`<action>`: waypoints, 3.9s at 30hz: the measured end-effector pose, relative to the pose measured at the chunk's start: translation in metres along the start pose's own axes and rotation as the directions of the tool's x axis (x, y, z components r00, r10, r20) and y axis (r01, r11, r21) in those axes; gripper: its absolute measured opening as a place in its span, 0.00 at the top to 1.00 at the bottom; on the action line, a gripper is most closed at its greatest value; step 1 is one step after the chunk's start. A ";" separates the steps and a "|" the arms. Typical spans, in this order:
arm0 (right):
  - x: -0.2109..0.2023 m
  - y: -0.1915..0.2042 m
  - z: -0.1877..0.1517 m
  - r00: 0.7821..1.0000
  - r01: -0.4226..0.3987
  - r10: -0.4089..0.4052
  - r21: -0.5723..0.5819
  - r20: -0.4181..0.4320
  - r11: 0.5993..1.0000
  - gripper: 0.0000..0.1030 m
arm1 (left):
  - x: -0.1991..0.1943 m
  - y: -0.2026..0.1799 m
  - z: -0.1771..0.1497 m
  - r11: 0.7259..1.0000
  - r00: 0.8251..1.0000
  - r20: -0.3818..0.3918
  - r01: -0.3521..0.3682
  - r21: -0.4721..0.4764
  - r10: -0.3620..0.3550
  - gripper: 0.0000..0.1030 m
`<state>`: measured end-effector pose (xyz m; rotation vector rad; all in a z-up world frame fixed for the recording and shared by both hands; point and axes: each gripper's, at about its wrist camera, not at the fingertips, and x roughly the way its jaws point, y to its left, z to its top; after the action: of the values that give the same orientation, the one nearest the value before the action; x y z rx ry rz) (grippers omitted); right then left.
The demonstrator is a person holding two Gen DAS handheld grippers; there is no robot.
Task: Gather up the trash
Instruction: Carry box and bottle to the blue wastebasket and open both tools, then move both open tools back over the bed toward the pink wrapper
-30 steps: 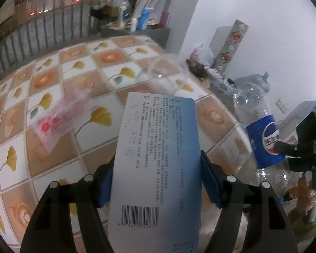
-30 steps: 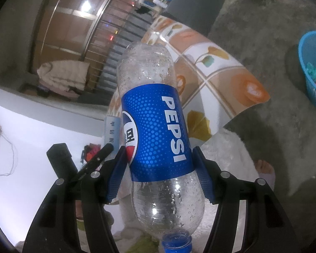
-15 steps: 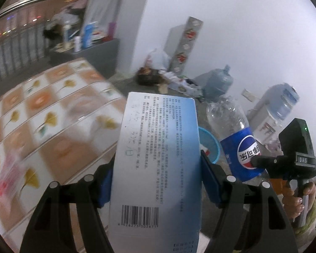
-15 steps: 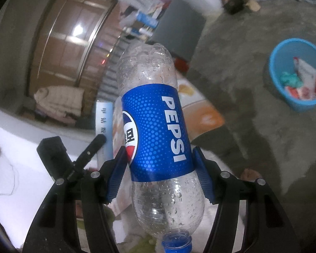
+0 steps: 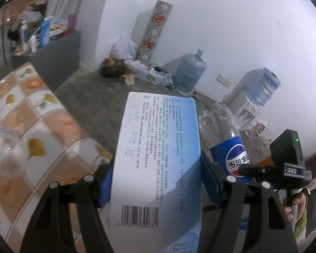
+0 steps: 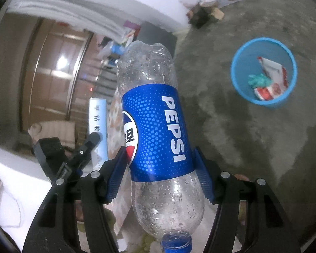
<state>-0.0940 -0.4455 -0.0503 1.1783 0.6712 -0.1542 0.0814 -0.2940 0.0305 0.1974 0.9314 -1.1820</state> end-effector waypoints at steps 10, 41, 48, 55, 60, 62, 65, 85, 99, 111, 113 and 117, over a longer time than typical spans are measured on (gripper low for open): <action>-0.024 -0.057 0.011 0.997 -0.022 0.004 0.214 0.082 0.977 0.43 | 0.069 -0.020 0.021 0.998 0.990 -0.133 0.054 -0.029 -0.057 0.33; 0.056 -0.242 0.047 0.972 -0.236 0.144 0.769 0.187 0.594 0.18 | 0.217 -0.046 0.089 0.998 0.972 -0.233 0.000 -0.065 -0.015 0.11; 0.040 -0.213 0.037 0.977 -0.213 0.127 0.704 0.173 0.678 0.18 | 0.135 -0.033 0.068 0.998 0.989 -0.147 0.021 -0.053 -0.029 0.11; 0.039 -0.152 0.043 0.991 -0.130 0.096 0.522 0.091 0.843 0.18 | 0.040 -0.016 0.033 0.998 1.000 0.010 0.005 -0.064 -0.005 0.11; 0.041 -0.087 0.042 0.998 -0.061 0.058 0.305 0.019 0.951 0.18 | -0.021 0.007 -0.002 0.995 0.993 0.105 -0.043 -0.094 0.053 0.11; 0.043 -0.052 0.038 1.000 -0.024 0.026 0.182 -0.006 0.983 0.18 | -0.041 0.019 -0.017 0.990 0.988 0.129 -0.065 -0.122 0.081 0.11; 0.050 -0.008 0.025 1.000 0.016 -0.016 0.018 -0.018 1.000 0.17 | -0.063 0.037 -0.034 0.981 0.981 0.151 -0.095 -0.168 0.121 0.11; 0.075 0.111 -0.039 0.982 0.142 -0.180 -0.417 -0.053 0.898 0.13 | -0.167 0.109 -0.112 0.909 0.906 0.263 -0.232 -0.345 0.331 0.11; 0.129 0.173 -0.055 0.979 0.035 -0.136 -0.531 -0.152 0.847 0.13 | -0.251 0.157 -0.194 0.789 0.803 0.291 -0.322 -0.523 0.520 0.11; 0.180 0.202 -0.069 0.960 -0.007 -0.149 -0.555 -0.235 0.832 0.18 | -0.261 0.203 -0.234 0.728 0.784 0.266 -0.314 -0.610 0.561 0.11; 0.187 0.207 -0.069 0.957 -0.005 -0.157 -0.556 -0.242 0.831 0.21 | -0.258 0.212 -0.232 0.732 0.787 0.268 -0.310 -0.607 0.556 0.13; 0.196 0.215 -0.072 0.949 -0.041 -0.139 -0.548 -0.283 0.835 0.24 | -0.257 0.233 -0.223 0.724 0.790 0.260 -0.305 -0.619 0.555 0.21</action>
<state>0.1294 -0.2513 -0.0034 0.6260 0.9509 0.1840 0.1471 0.1113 -0.0025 -0.2960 0.7303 -0.4343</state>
